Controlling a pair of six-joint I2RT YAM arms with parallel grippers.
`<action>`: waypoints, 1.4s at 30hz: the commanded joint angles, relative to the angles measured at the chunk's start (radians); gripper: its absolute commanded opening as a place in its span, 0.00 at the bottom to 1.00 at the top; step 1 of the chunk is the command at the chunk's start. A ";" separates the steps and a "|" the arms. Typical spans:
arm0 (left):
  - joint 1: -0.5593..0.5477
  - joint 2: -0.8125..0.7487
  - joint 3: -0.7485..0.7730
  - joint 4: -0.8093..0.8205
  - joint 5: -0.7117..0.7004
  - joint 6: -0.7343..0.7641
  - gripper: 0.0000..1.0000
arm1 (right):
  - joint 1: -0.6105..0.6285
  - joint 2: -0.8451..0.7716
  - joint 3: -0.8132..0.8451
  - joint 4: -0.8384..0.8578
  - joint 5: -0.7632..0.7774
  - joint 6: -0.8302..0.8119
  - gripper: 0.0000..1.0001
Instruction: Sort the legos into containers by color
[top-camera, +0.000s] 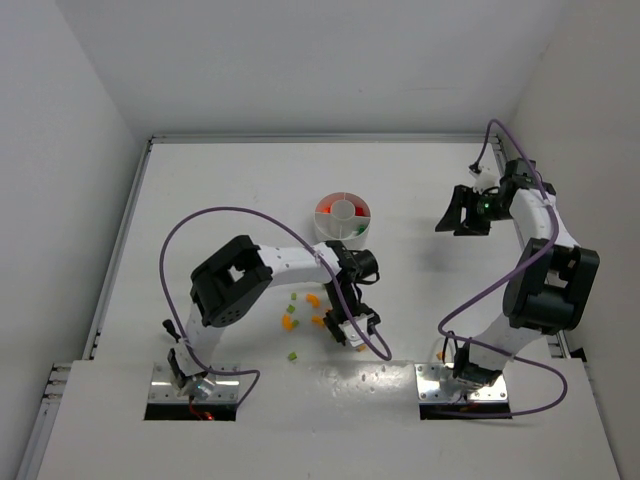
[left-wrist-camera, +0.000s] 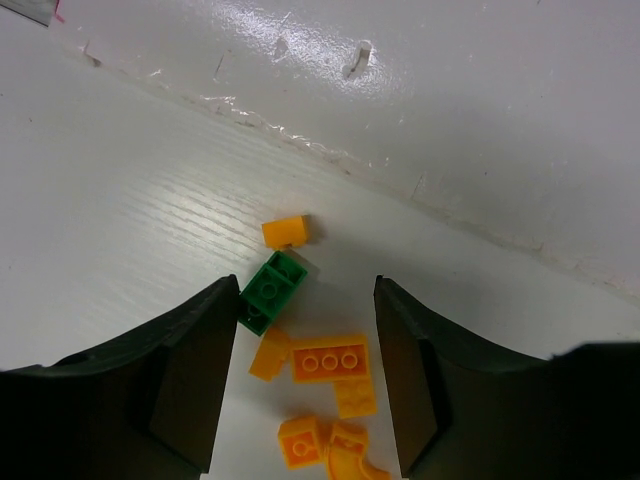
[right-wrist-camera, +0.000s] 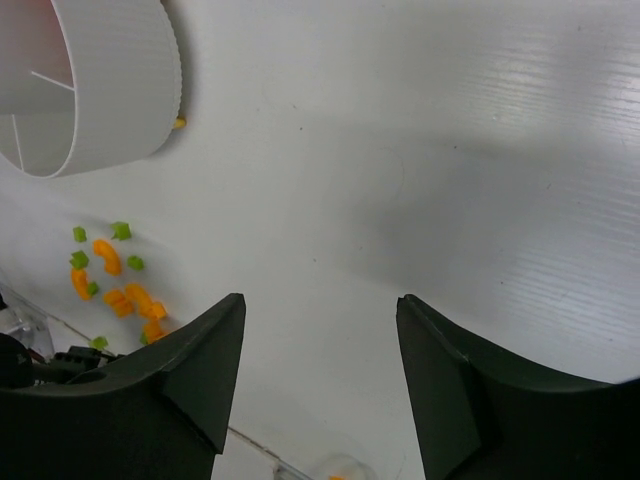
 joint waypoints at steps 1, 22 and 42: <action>-0.014 0.014 0.006 -0.006 0.014 0.044 0.62 | -0.002 -0.037 0.000 0.023 0.004 -0.004 0.63; 0.041 0.071 0.015 -0.006 -0.035 0.062 0.57 | -0.002 0.019 0.040 0.005 0.014 -0.004 0.64; 0.068 0.022 -0.023 0.003 -0.023 0.031 0.41 | -0.002 0.019 0.030 0.005 0.014 -0.004 0.65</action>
